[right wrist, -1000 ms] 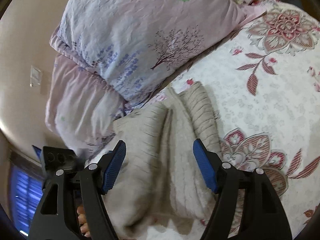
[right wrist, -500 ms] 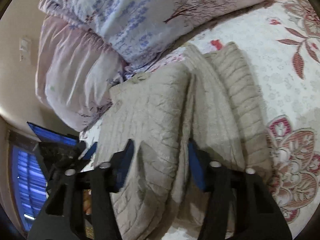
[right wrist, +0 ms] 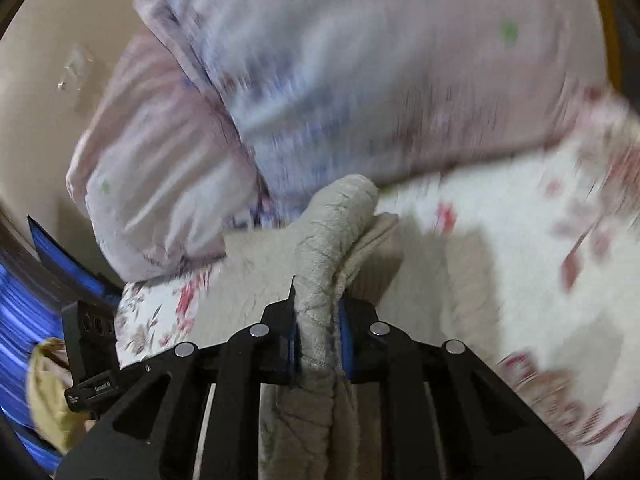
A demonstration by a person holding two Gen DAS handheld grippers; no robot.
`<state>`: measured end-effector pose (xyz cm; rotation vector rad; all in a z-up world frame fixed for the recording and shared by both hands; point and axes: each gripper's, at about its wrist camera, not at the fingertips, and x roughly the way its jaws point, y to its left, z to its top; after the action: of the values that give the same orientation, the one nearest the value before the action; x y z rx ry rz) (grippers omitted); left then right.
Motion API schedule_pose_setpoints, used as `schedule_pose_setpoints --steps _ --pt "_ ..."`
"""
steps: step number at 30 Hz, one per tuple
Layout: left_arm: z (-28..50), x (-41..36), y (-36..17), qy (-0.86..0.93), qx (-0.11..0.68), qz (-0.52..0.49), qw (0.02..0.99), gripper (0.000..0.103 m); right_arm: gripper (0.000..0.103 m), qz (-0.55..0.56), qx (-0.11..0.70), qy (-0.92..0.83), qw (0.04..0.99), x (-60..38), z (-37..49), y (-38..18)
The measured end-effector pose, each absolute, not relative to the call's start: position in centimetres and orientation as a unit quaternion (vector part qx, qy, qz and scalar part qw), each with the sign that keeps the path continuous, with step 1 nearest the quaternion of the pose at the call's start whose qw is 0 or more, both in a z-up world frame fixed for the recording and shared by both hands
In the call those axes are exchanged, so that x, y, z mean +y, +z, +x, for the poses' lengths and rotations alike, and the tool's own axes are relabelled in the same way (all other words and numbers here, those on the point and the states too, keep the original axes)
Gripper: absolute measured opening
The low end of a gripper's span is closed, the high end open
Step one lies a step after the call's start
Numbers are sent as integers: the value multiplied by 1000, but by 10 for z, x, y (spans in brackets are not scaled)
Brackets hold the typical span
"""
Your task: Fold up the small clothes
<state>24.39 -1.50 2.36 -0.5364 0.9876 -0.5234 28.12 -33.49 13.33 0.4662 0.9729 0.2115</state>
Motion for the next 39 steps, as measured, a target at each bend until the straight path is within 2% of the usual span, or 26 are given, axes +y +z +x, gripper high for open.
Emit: schedule_pose_setpoints --steps 4,10,15,18,20,22,24,25,33,39 --pt "240 -18 26 -253 461 -243 815 84 16 167 472 52 864 -345 277 138" --pt "235 -32 25 -275 462 -227 812 84 16 148 483 30 862 -351 272 128" --pt "230 -37 27 -292 456 -214 813 84 16 158 449 24 879 -360 265 136" --pt "230 -42 27 -302 458 -209 809 83 16 153 486 -6 860 -369 271 111" --pt "228 -45 25 -308 463 -208 805 83 24 164 521 -15 838 -378 274 88" --pt "225 -45 23 -316 467 -212 798 83 47 198 513 -25 835 -389 268 92" --pt "223 -44 23 -320 469 -219 794 82 58 229 490 -29 841 -401 257 109" --pt "221 -42 23 -322 469 -224 792 82 59 242 480 -25 843 -405 251 115" --pt "207 -39 25 -320 471 -231 789 81 58 287 491 20 823 -410 203 125" --pt "198 -44 21 -319 487 -230 780 72 48 274 508 51 815 -391 185 119"
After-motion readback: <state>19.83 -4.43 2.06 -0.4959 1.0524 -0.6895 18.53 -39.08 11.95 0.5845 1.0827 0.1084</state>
